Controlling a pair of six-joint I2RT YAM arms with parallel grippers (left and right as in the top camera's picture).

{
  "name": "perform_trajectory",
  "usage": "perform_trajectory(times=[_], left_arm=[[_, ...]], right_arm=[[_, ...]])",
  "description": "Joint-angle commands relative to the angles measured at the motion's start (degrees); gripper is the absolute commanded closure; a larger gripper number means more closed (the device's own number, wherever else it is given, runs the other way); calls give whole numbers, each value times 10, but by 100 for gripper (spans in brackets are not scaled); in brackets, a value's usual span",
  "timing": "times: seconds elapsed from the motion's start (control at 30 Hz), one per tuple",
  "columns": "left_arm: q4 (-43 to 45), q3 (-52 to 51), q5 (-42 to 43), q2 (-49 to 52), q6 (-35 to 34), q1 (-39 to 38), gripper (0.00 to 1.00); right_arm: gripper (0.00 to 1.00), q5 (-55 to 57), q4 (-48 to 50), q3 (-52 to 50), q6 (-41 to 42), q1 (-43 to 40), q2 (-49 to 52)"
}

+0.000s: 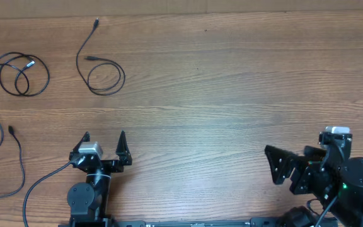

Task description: Untangle cables

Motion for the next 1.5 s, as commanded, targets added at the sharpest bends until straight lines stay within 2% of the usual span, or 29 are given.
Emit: perform_trajectory(times=[0.0,0.13,0.27,0.4,0.67,0.93,1.13,1.47], left_arm=[[-2,-2,-2,-6,13,5,1],[-2,-2,-2,-6,13,5,0],[-2,-2,-2,-6,13,5,1],[-2,-2,-2,-6,13,5,1],[-2,-2,-2,-6,13,5,0],[-2,-2,-2,-6,13,5,1],[-2,-2,-2,-6,13,5,1],[-2,-2,-2,-6,13,5,0]], right_arm=[[0,85,6,-1,-5,3,-3],[0,131,19,-5,-12,3,-3],[0,131,81,-33,-68,3,-3],[0,129,130,-80,-67,3,-3],[0,54,263,-181,-66,3,-4],[0,65,275,-208,-68,3,-4],[0,66,282,-209,-106,3,-5],[0,64,435,-334,-123,3,-73]])
